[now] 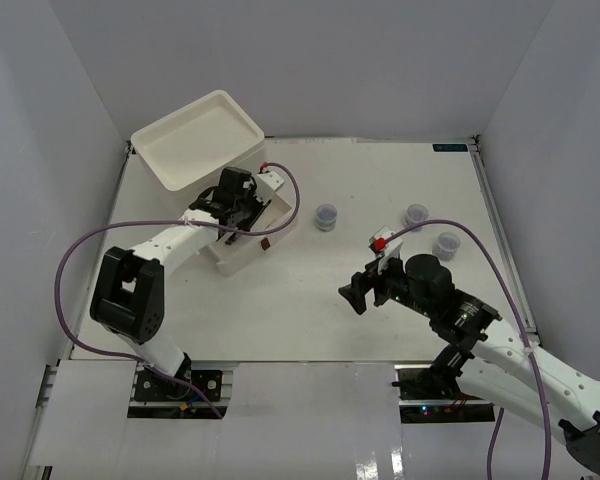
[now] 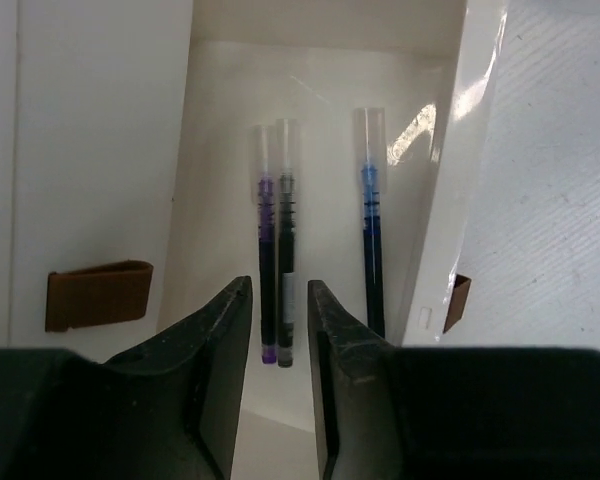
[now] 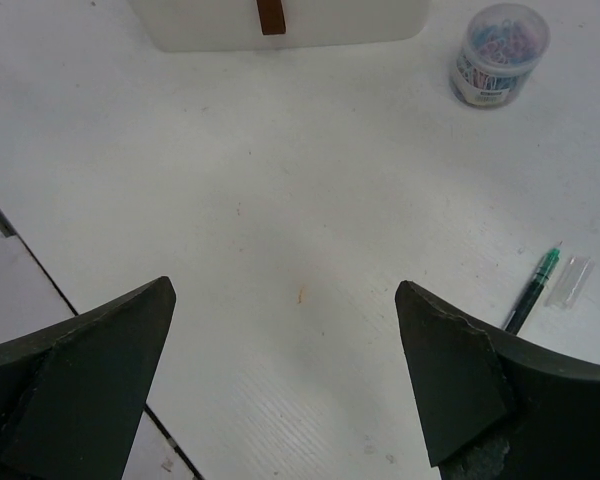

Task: Sort the stationery into containers
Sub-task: Place the pen in the drawer, then pick up the pen from the center of the board.

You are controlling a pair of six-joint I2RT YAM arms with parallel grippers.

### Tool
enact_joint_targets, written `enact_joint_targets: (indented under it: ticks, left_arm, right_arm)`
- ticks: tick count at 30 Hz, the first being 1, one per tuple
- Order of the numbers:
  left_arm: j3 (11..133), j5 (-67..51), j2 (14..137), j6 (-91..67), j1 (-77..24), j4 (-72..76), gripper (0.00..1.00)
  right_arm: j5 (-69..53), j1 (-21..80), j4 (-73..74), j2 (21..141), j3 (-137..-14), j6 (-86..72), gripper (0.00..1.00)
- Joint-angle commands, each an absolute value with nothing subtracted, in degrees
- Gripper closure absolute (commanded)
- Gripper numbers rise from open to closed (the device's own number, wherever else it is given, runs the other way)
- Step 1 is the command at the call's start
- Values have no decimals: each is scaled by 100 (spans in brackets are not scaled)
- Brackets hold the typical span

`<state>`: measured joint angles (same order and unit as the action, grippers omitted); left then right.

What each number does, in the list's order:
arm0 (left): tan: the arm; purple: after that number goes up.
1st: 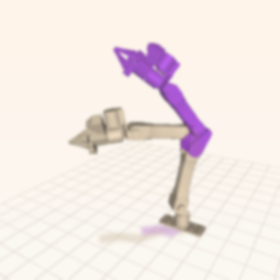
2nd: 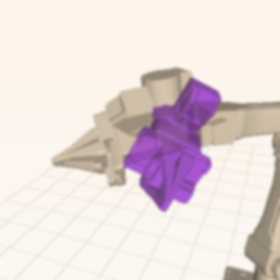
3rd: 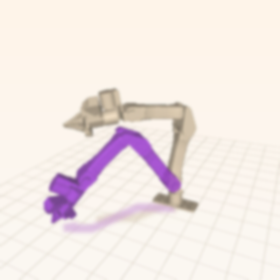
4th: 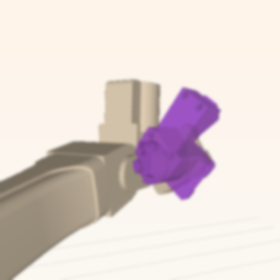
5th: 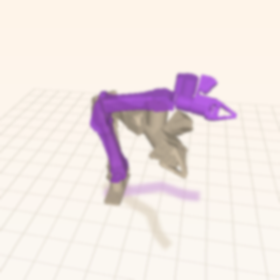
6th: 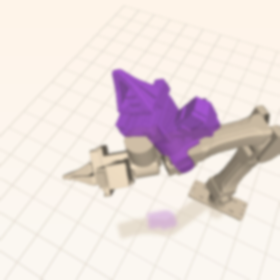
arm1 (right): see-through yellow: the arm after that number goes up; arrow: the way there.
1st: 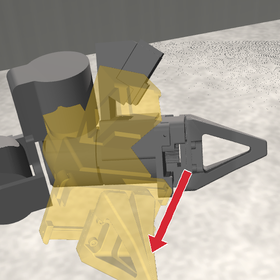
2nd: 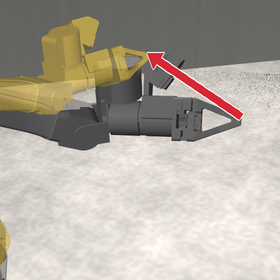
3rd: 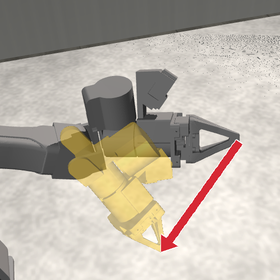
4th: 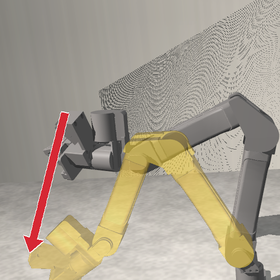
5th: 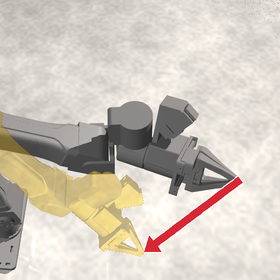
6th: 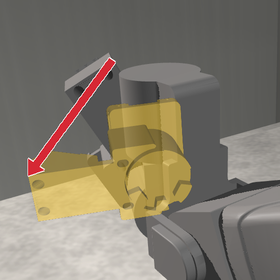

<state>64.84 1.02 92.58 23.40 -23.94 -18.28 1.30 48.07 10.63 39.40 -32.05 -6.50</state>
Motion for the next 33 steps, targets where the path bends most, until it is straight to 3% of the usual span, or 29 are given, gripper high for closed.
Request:
enact_joint_targets:
  ticks: [1, 8, 17, 22, 33]
  left_arm:
    - [6890, 281, 9333, 2496, -2373, -1907, 59]
    - [7206, 71, 9238, 2102, -2373, -2004, 46]
    - [7559, -1256, 7648, 521, -2373, -1995, 22]
    - [7024, -1380, 6927, 44, -2373, -1881, 3]
    - [4904, -1573, 5889, -817, -2373, -650, 2]
  right_arm:
    - [88, 4799, 932, 3710, -3068, -729, 2]
    - [473, 4781, 932, 3481, -2857, -799, 2]
    - [1651, 4623, 975, 4042, -2909, -1300, 0]
    - [1688, 4167, 976, 4798, -3015, -1432, 13]
    - [1362, 3042, 871, 6159, -3085, -1310, 37]
